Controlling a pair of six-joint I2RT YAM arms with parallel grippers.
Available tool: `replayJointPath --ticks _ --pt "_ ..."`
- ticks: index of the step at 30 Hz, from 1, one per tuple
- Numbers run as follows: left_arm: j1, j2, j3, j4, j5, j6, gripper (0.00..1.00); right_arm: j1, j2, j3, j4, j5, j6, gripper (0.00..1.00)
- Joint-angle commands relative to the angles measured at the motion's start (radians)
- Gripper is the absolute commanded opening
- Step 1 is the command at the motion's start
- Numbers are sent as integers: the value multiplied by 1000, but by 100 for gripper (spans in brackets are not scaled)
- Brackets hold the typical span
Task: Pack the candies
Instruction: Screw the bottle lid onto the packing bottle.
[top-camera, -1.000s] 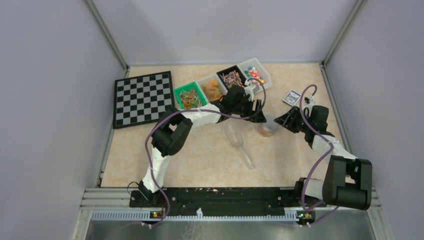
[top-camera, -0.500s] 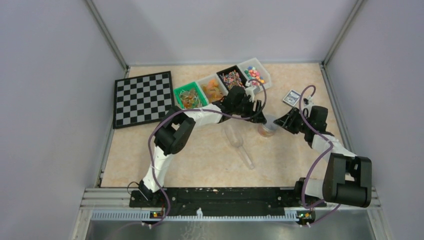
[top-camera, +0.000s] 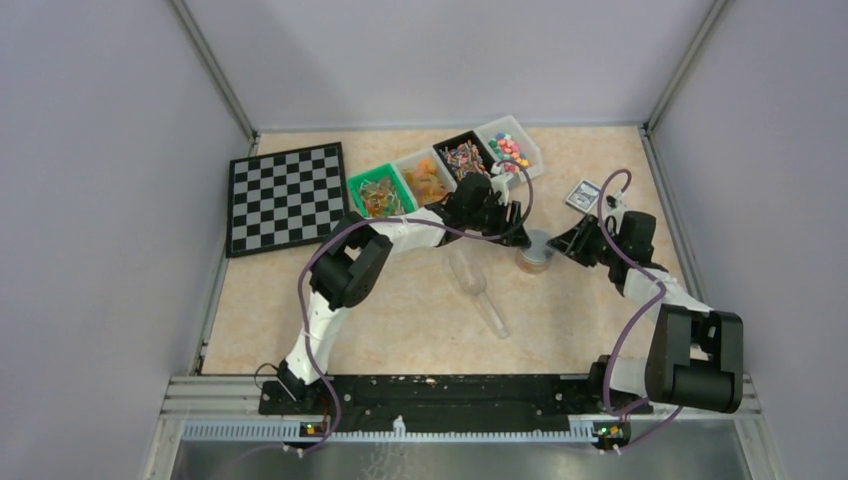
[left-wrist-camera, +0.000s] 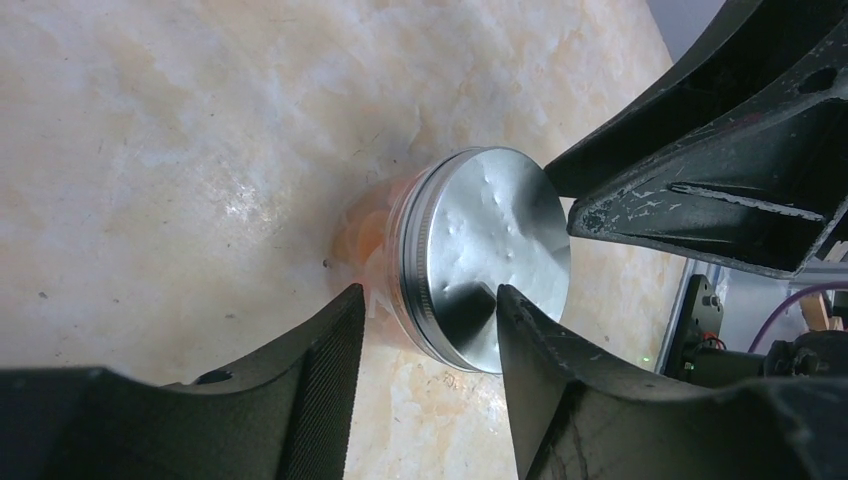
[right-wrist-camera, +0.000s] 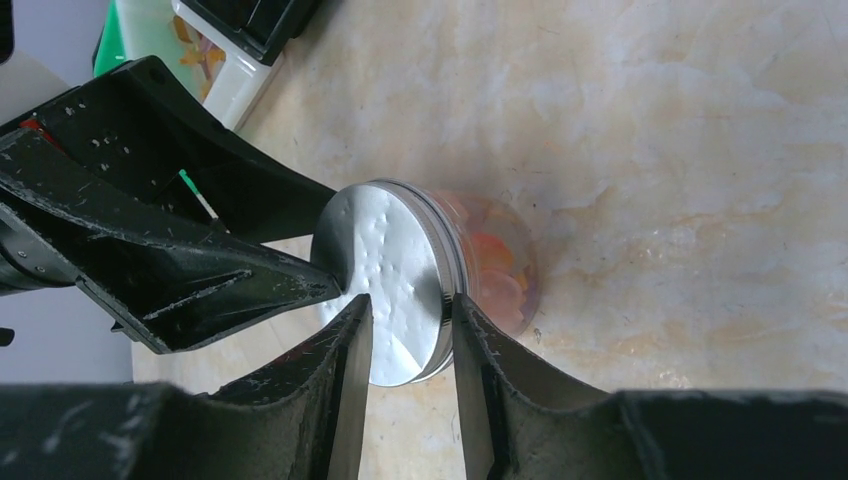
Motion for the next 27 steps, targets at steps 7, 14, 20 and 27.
replayJointPath --ticks 7,14,20,27 --pt "17 -22 -11 42 -19 6 56 -10 10 28 53 -11 23 33" --pt "20 -16 7 20 -38 18 62 -9 43 33 27 30 40 33" --pt "20 -3 10 1 -73 18 46 -10 59 33 27 37 48 30" --pt "20 -5 -57 -15 -147 -1 35 -9 70 25 15 37 48 27"
